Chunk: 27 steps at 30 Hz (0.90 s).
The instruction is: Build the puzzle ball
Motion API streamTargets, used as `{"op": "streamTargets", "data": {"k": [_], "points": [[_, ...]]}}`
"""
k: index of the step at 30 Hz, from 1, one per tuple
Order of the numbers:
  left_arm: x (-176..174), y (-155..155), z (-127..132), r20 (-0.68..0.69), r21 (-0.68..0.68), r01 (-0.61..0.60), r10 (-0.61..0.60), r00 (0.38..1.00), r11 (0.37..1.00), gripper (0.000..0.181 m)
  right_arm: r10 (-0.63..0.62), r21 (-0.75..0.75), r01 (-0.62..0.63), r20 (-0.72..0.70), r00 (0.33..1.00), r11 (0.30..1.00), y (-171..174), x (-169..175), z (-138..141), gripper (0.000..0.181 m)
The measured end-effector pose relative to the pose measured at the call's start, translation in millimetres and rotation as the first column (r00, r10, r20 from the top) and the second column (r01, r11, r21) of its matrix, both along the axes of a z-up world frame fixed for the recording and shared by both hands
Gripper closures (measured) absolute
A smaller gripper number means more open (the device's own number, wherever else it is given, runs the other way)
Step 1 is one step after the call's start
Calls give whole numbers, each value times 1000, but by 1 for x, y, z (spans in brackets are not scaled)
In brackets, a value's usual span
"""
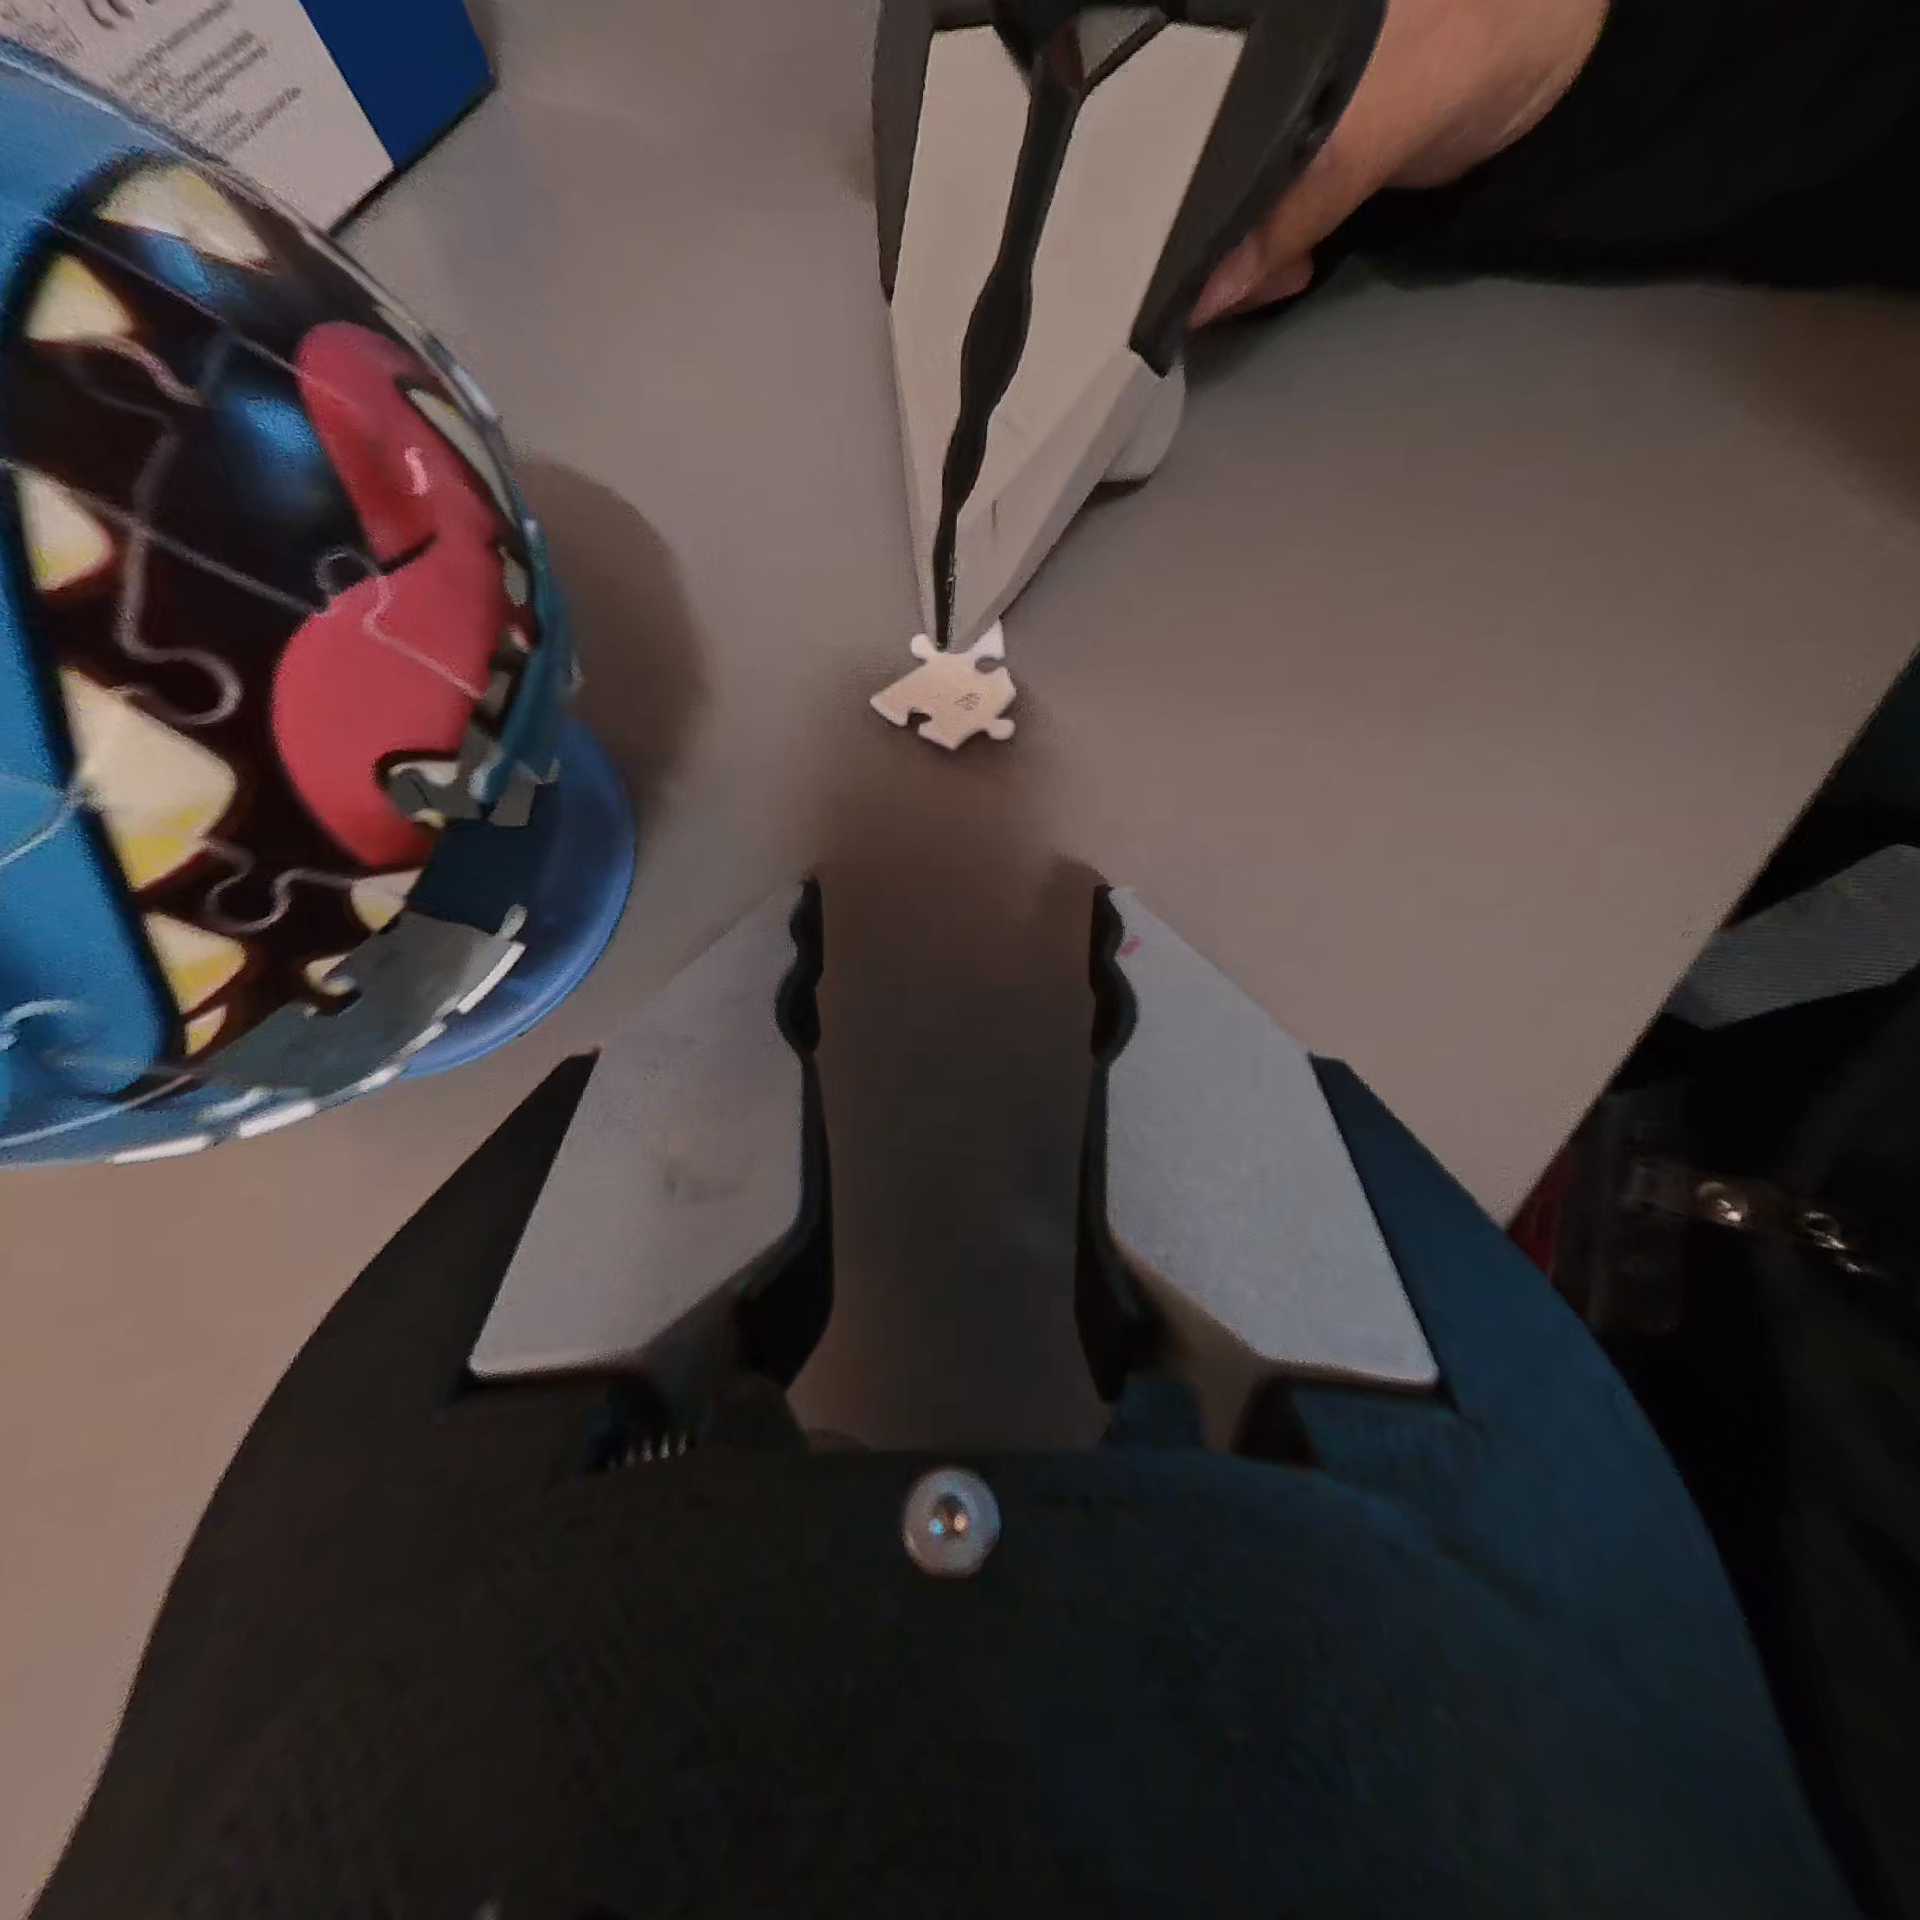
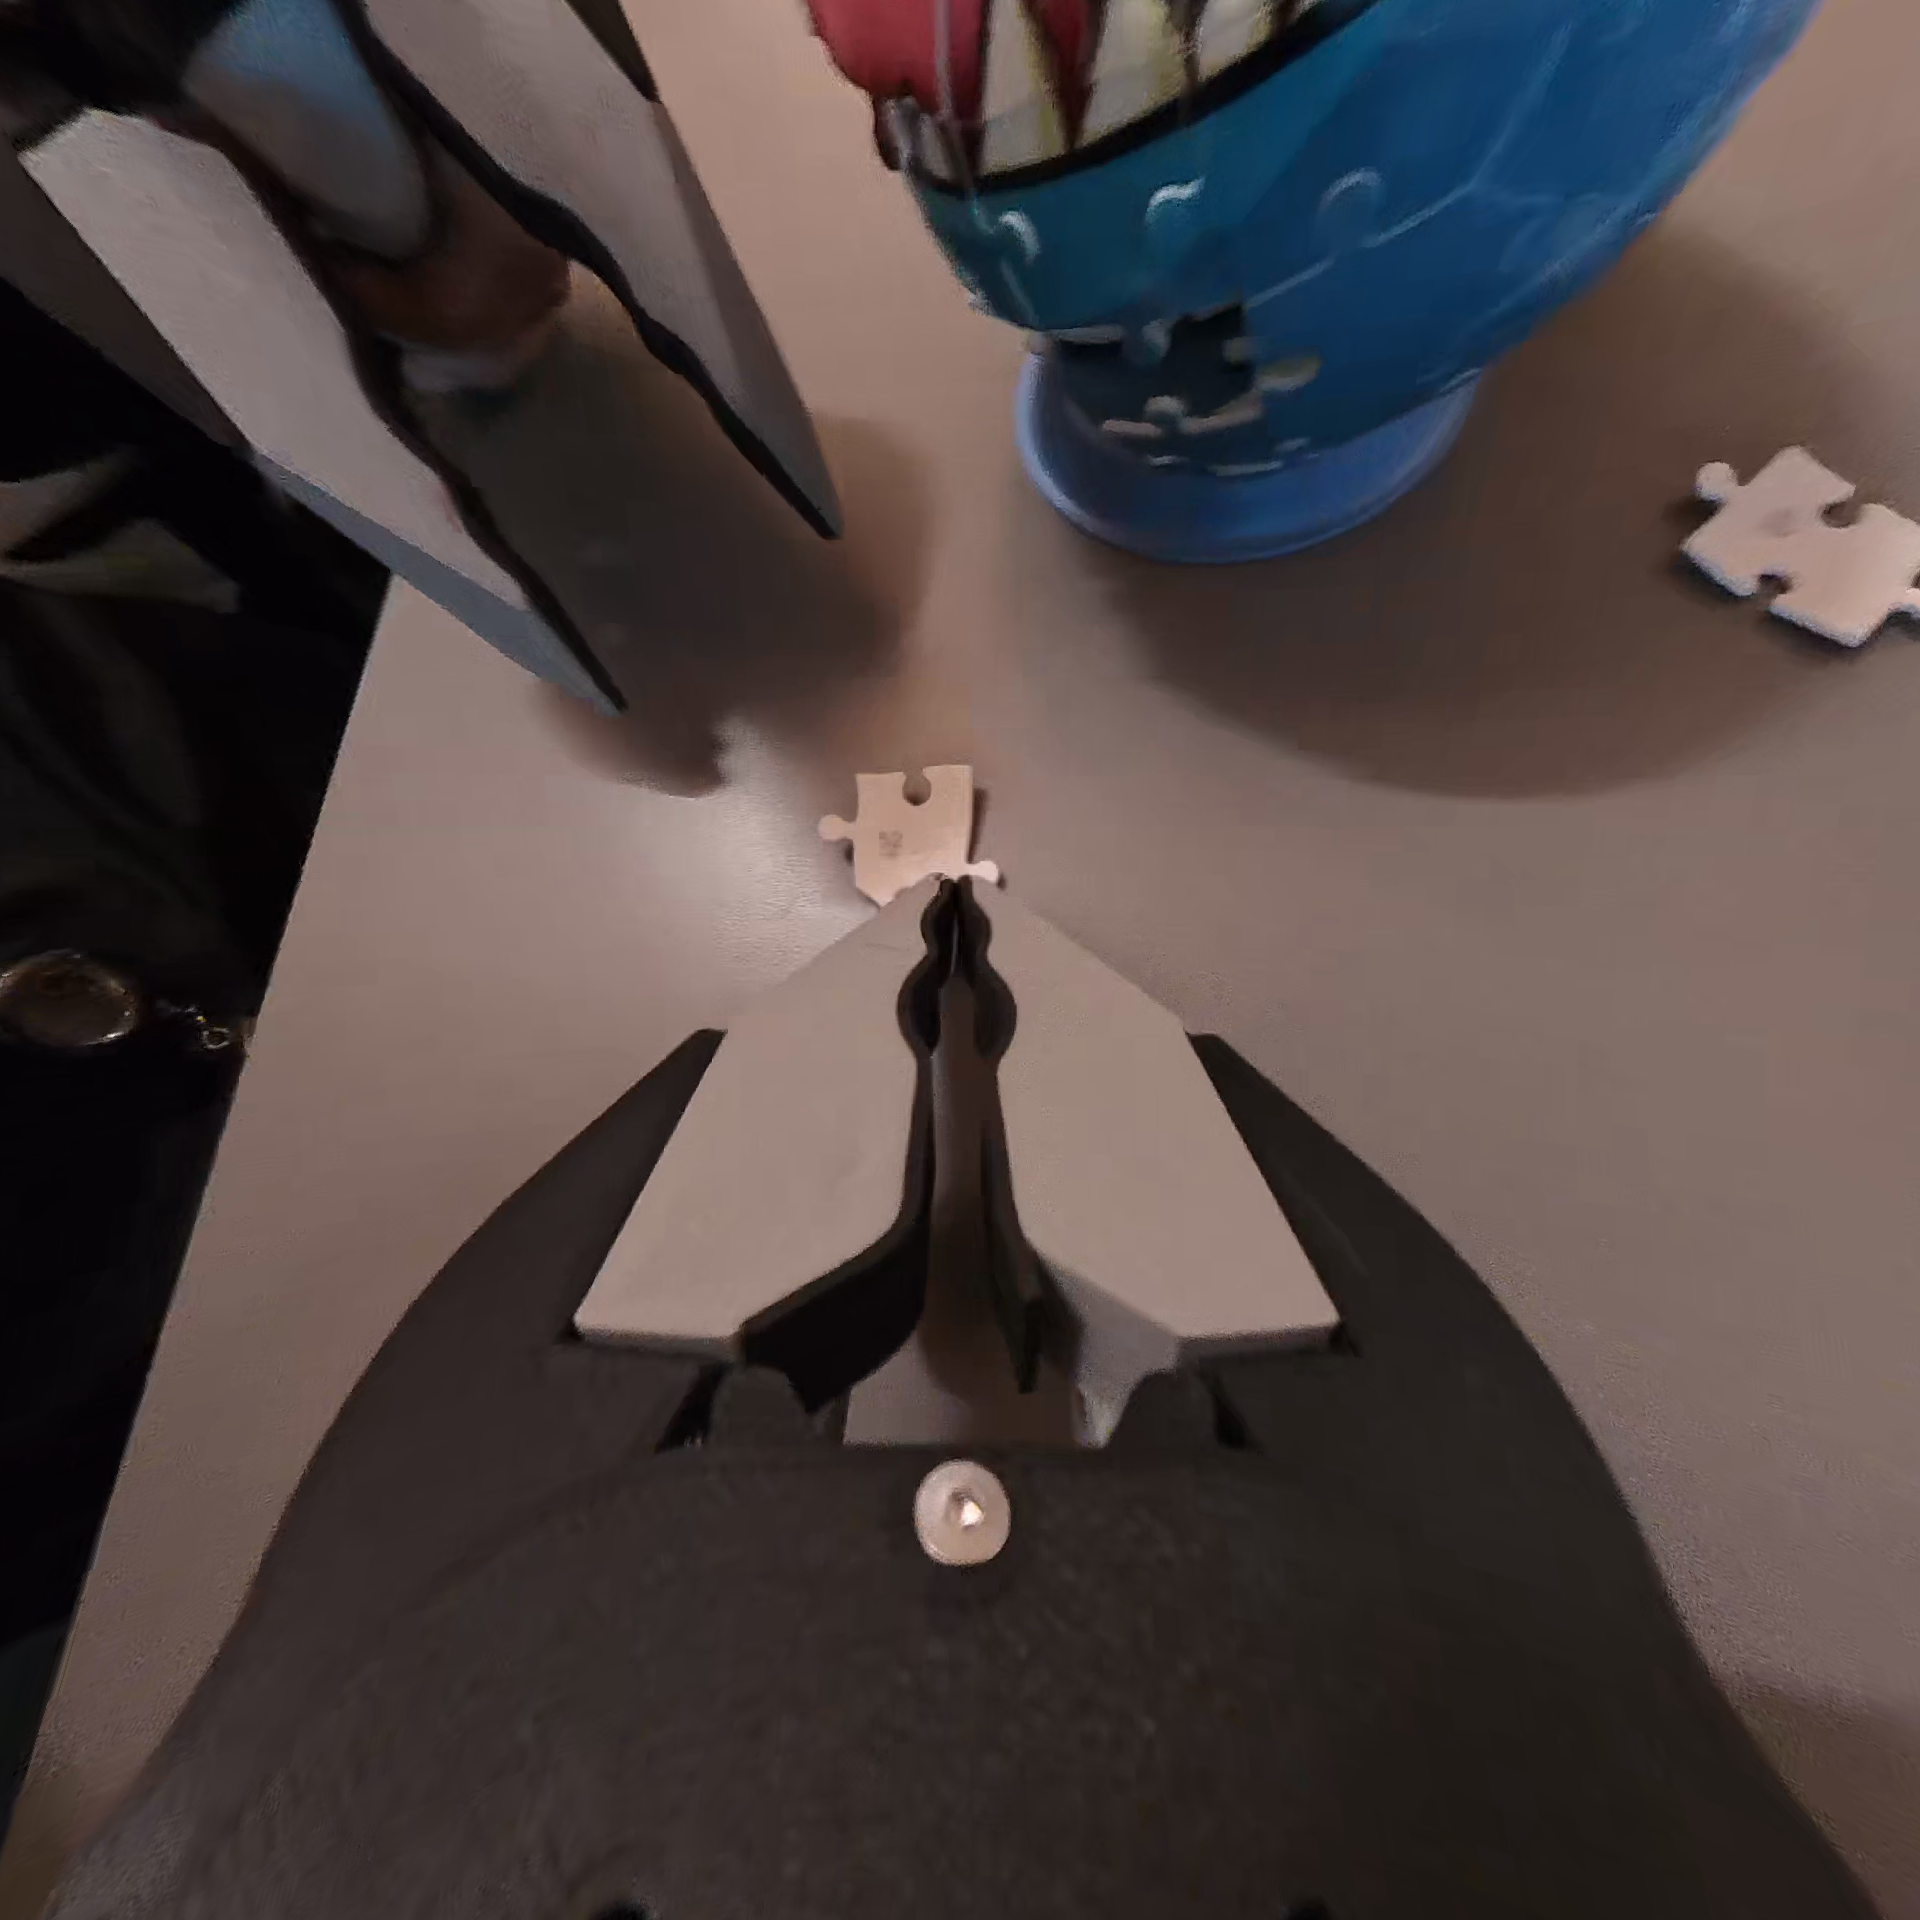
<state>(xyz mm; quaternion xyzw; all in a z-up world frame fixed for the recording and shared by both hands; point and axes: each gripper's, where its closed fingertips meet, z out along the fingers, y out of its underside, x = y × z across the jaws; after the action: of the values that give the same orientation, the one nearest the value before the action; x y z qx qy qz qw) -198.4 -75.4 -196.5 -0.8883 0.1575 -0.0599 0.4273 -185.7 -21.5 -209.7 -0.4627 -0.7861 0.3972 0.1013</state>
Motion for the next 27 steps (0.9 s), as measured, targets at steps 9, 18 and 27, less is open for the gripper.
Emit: {"op": "streamTargets", "data": {"k": [9, 18, 27], "points": [[7, 10, -11, -82, -44, -22, 18, 996, 999, 139, 14, -43, -15, -13, 1000, 999, -14, 0, 9, 181], [13, 18, -10, -53, -34, -17, 15, 998, 999, 144, -9, 20, 9, -18, 1000, 1000, -5, 5, 18, 163], [9, 19, -5, 0, -7, -39, 39, 999, 999, 148, -19, 191, 23, -23, 1000, 981, -9, 5, 0, 157]]}}
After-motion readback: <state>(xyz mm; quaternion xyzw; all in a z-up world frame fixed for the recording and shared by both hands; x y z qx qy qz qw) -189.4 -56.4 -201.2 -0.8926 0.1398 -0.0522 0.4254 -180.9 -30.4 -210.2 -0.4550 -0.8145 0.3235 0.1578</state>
